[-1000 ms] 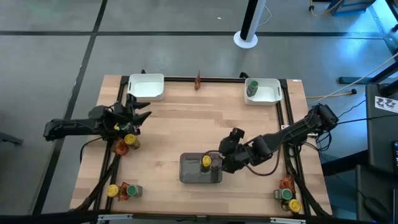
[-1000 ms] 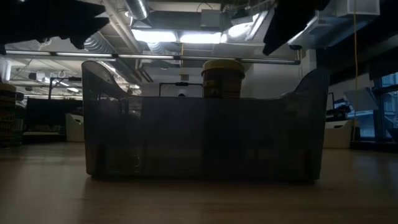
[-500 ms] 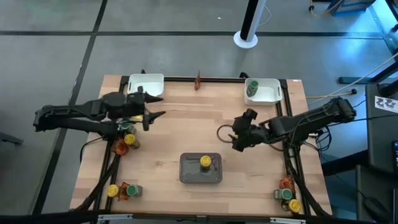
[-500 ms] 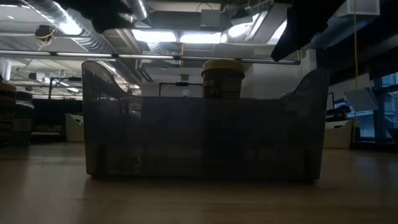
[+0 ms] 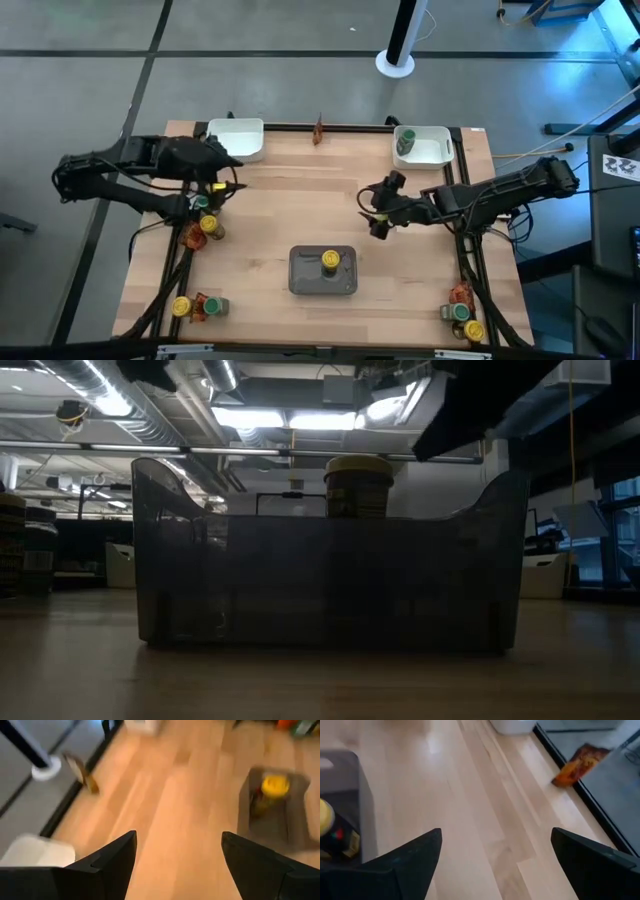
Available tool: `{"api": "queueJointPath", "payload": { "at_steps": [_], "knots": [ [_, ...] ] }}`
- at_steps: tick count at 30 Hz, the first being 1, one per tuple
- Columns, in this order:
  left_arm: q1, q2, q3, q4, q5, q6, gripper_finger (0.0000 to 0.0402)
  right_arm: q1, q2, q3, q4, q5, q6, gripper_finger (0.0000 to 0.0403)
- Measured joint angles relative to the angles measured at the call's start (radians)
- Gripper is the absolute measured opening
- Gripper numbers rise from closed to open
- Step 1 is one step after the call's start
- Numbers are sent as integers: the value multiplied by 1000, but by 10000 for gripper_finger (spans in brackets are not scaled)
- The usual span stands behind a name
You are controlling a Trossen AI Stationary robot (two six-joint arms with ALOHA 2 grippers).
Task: Sort spices by type
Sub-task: Put the middle right yellow seasoning bottle into the black bin
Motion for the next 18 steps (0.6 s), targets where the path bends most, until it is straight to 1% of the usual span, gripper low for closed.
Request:
{"api": "queueJointPath", "payload": {
  "at_steps": [5,10,13,18],
  "knots": [
    [-44,36,18,-181,0,-94,276,0,0,0,96,0,-47,374],
    [-96,108,18,-352,4,-226,276,0,2,0,188,0,-95,374],
    [-126,155,18,-413,13,-325,276,0,2,0,223,0,-120,374],
    [-162,223,18,-488,16,-508,276,0,2,0,229,0,-123,374]
  ]
}}
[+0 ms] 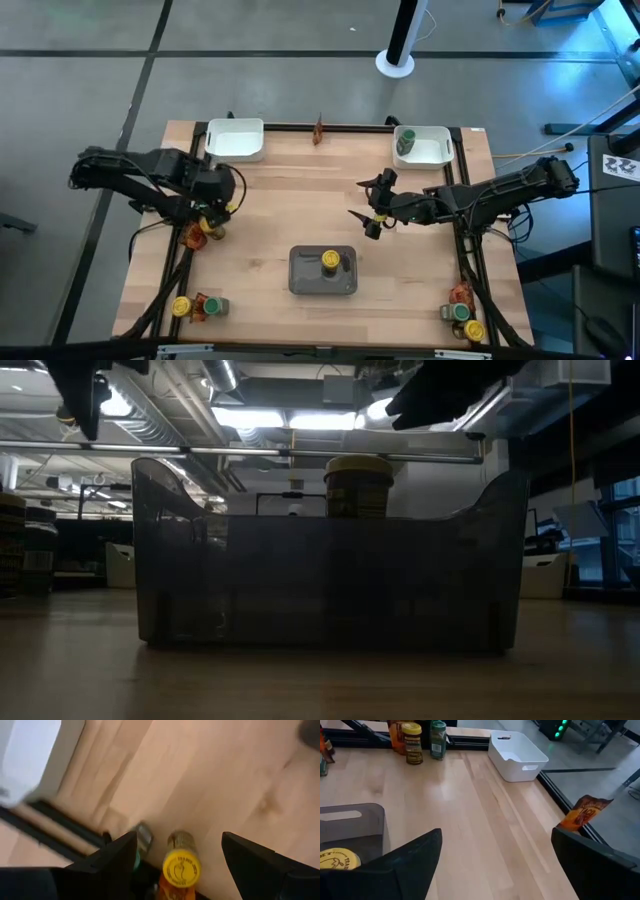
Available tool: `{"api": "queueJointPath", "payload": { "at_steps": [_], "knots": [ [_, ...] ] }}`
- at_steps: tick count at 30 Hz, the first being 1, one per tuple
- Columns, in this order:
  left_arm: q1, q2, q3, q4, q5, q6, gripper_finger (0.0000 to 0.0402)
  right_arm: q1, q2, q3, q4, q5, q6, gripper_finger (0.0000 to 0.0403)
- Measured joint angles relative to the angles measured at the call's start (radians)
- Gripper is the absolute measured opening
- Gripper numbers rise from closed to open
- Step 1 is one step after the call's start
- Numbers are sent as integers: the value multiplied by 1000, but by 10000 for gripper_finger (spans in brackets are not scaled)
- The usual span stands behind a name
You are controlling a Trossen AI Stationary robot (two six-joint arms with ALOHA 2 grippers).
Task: Sort spices by type
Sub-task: Put the middle right yellow seasoning bottle into the black bin
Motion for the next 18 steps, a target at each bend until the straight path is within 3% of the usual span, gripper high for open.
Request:
{"api": "queueJointPath", "payload": {
  "at_steps": [6,18],
  "knots": [
    [-26,24,-34,-14,52,-164,276,0,0,0,-30,-18,3,374],
    [-92,23,-166,-9,116,-343,276,0,0,0,-58,-24,2,374]
  ]
}}
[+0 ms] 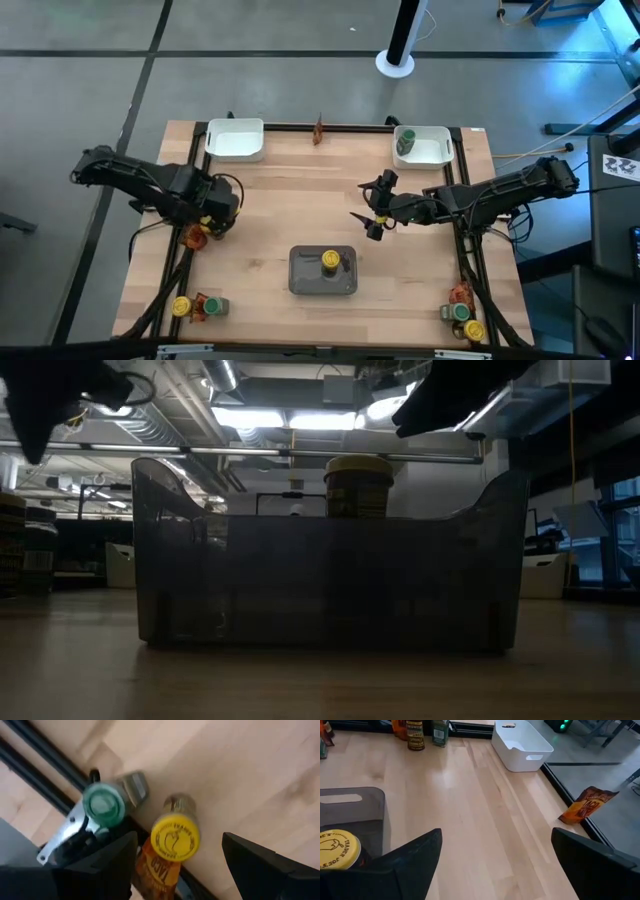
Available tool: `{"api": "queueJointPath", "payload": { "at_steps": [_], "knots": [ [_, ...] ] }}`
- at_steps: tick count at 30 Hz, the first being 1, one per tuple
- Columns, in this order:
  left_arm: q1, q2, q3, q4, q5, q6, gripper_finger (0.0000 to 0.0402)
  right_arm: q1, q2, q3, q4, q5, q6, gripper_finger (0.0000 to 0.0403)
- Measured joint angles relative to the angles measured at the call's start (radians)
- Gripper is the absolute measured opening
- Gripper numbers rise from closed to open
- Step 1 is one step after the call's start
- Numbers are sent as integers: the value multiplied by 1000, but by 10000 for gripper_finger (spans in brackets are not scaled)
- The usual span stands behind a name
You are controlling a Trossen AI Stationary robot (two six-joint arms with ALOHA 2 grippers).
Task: Sort spices by type
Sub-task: Put the middle right yellow seasoning bottle into the black bin
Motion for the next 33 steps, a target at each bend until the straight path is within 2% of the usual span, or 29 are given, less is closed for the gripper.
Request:
{"api": "queueJointPath", "payload": {
  "at_steps": [5,10,17,33],
  "knots": [
    [-36,0,-68,23,47,-24,276,0,0,0,0,-14,0,374],
    [-64,8,-106,103,50,-28,276,0,0,0,1,-15,0,374],
    [-68,52,-159,76,50,-28,276,0,0,0,1,-15,0,374],
    [-69,79,-201,192,106,3,276,0,0,0,1,-16,0,374]
  ]
}}
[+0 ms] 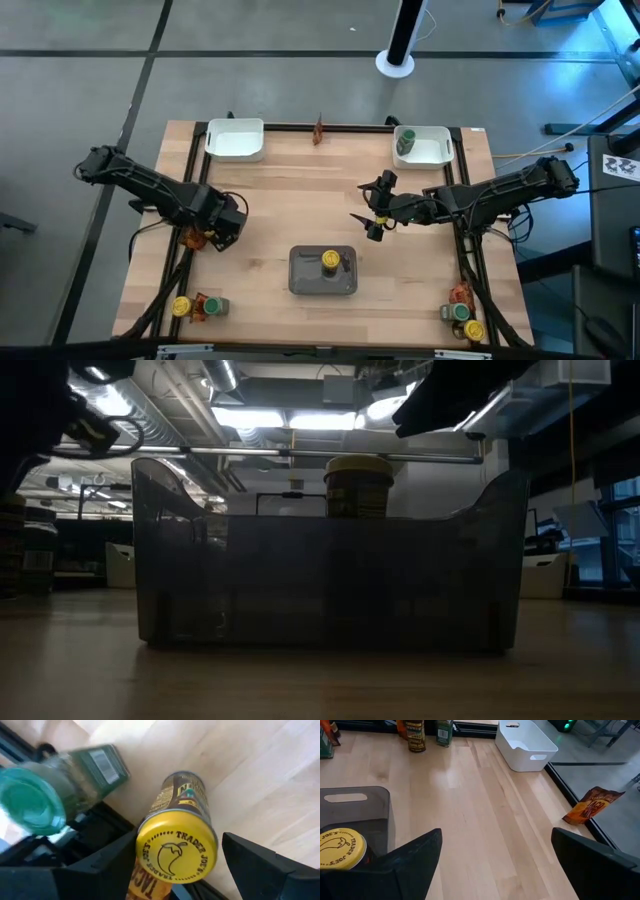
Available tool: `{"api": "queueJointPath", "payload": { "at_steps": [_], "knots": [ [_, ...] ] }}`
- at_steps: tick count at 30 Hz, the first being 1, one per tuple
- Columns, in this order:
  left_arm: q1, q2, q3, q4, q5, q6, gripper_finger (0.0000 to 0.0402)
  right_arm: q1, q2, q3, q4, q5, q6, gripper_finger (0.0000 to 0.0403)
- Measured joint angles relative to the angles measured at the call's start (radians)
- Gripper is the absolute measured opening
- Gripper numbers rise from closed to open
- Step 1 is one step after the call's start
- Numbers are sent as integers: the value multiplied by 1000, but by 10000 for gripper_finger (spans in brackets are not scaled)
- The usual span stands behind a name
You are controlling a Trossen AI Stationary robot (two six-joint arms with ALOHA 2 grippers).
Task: Sort spices by type
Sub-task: Put the middle right yellow seasoning bottle into the black bin
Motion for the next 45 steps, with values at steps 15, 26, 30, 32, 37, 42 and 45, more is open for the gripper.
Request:
{"api": "queueJointPath", "payload": {
  "at_steps": [15,26,30,32,37,42,45],
  "knots": [
    [-4,0,-58,128,20,91,216,0,0,0,0,-3,0,374],
    [-4,0,6,145,12,129,211,0,0,0,0,-3,0,374],
    [-4,0,86,149,0,128,211,0,0,0,0,-2,-3,374],
    [-4,2,130,149,-9,128,211,0,0,0,0,-2,-3,374],
    [-4,49,253,146,-43,150,211,0,0,0,0,-2,-3,374],
    [-4,161,398,143,-60,239,211,0,0,0,0,-2,-3,374],
    [-4,248,495,141,-61,310,211,0,0,0,0,-3,-3,374]
  ]
}}
